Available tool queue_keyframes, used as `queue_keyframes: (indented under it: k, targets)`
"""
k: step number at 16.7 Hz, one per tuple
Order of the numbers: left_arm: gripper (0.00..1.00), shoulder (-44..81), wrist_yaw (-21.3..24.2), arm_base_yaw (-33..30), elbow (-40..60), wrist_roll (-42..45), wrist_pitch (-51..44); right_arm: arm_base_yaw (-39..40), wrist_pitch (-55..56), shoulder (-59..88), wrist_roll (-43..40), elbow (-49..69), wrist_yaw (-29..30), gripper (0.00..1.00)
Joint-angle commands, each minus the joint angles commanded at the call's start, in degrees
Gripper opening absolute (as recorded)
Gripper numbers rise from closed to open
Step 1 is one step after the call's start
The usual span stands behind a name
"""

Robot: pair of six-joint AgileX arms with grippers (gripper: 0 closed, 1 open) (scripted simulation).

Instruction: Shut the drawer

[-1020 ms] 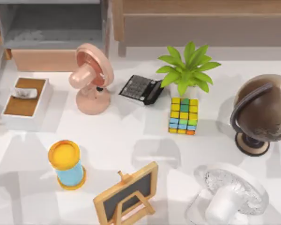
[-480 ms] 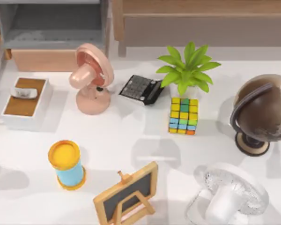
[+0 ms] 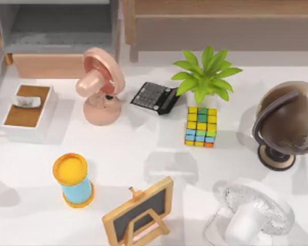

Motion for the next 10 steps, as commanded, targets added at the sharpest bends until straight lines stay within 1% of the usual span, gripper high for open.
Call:
queue_keyframes:
  k: [2, 7, 10]
  targets:
    - [1.0, -0.1, -0.3, -0.4, 0.0, -0.1, -0.2, 0.0, 0.0, 0.0, 0.0, 0.0, 0.0, 1.0]
    - [1.0, 1.7, -3.3, -3.3, 4.3, -0.1, -2.5, 0.0, 0.0, 0.0, 0.0, 0.0, 0.0, 1.0]
    - [1.0, 1.8, -3.4, -3.5, 4.5, -0.1, -2.6, 0.0, 0.0, 0.0, 0.0, 0.0, 0.0, 1.0]
